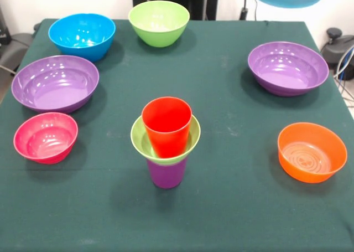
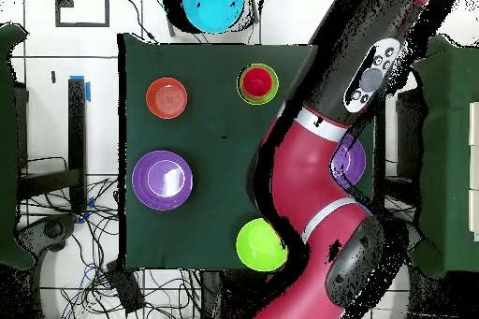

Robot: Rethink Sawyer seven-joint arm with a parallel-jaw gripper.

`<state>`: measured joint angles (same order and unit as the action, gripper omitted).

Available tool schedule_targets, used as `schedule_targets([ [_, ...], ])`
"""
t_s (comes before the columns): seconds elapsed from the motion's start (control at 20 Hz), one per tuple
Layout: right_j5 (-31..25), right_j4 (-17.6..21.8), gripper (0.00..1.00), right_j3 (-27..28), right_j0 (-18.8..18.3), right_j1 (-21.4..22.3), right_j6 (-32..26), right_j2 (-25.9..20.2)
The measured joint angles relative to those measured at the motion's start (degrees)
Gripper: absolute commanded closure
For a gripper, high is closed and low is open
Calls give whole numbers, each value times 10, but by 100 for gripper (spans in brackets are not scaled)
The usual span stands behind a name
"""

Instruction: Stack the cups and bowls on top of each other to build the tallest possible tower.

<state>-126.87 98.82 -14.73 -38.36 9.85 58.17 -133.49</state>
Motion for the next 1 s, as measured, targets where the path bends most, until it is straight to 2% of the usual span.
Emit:
schedule_targets([
  [0.6,0,3,100,2,-7,0,0,20],
  [0.8,0,11,100,3,-7,0,0,20],
  [1.0,0,37,100,4,-7,0,0,20],
])
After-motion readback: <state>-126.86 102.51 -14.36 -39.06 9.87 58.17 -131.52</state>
